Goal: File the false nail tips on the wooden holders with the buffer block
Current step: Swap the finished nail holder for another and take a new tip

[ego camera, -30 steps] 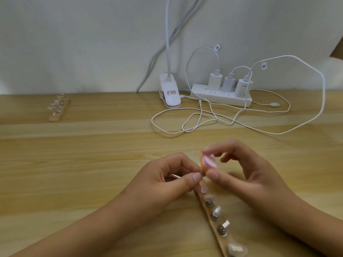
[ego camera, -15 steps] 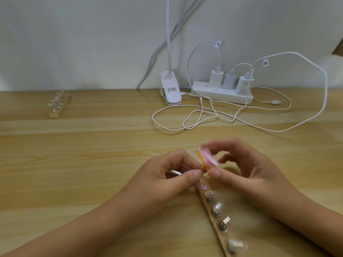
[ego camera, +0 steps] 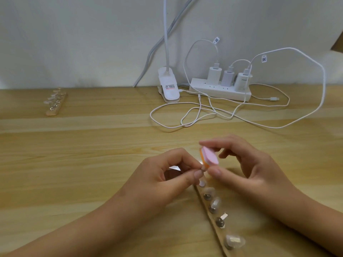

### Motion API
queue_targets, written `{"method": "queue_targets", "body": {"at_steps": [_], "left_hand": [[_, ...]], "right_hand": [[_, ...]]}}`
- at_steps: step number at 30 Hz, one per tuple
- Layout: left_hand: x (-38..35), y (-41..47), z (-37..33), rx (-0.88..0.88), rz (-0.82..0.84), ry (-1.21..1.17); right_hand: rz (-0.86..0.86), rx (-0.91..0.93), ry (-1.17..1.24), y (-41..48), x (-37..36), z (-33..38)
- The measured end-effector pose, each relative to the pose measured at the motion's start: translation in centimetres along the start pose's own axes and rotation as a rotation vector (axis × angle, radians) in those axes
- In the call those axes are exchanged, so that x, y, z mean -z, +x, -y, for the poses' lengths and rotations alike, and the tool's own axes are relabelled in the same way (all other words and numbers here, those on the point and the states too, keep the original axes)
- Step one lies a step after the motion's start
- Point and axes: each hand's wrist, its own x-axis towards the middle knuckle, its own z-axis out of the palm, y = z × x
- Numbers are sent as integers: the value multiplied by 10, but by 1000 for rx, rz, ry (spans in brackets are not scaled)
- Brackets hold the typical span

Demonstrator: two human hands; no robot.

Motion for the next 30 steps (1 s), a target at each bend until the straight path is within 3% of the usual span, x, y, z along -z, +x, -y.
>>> {"method": "queue_targets", "body": {"at_steps": [4, 8, 11, 15, 19, 23, 27, 30], "left_hand": [[0, 0, -1, -31, -37, 15], [2, -1, -1, -18, -66, 6], [1, -1, -2, -47, -65, -1], [1, -2, -3, -46, -104, 17], [2, -3, -4, -80, -129, 31], [1, -4, -5, -124, -199, 92], [0, -4, -4, -204, -180, 148], [0, -5, -2, -232, -196, 225]], "right_hand": [[26, 110, -20, -2, -2, 2], [-38, 49, -29, -1, -2, -1], [-22, 138, -44, -4, -2, -1], [-66, -36, 7, -1, 0, 0], [-7, 127, -6, -6, 0, 3], [-79, -81, 95, 0, 2, 1], [-42, 134, 72, -6, 0, 9], [-19, -60, 81, -1, 1, 4]]}}
